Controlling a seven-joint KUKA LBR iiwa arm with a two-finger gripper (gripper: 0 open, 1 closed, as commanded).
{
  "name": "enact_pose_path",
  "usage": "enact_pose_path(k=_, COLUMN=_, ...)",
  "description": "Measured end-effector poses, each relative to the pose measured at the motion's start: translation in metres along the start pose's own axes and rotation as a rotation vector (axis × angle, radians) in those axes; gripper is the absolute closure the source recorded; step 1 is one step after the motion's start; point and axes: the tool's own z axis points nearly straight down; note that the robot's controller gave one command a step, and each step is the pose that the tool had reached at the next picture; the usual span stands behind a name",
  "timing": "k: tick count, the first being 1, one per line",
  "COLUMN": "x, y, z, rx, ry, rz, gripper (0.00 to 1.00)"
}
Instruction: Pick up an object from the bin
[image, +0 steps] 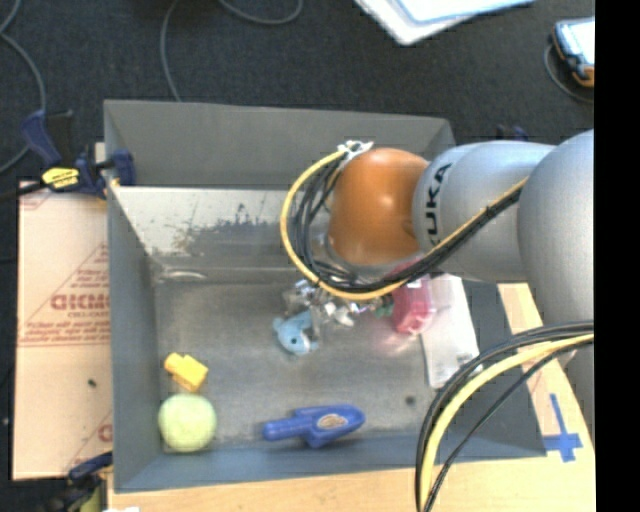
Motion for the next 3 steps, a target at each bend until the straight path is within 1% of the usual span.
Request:
enact_pose_path(k=1, x=-0.004, y=-0.007, z=0.000, rx=0.003, ry=-0.011, rz=-0.016, gripper=1.00)
enact_pose_path(k=2, x=-0.007, y=-0.002, z=0.000, rx=0.006, ry=-0.012, rz=0.009, gripper=1.00)
enact_pose_path(k=3, x=-0.017, y=-0.009, z=0.000, rx=0.007, ry=-0.025, rz=0.020, gripper=1.00)
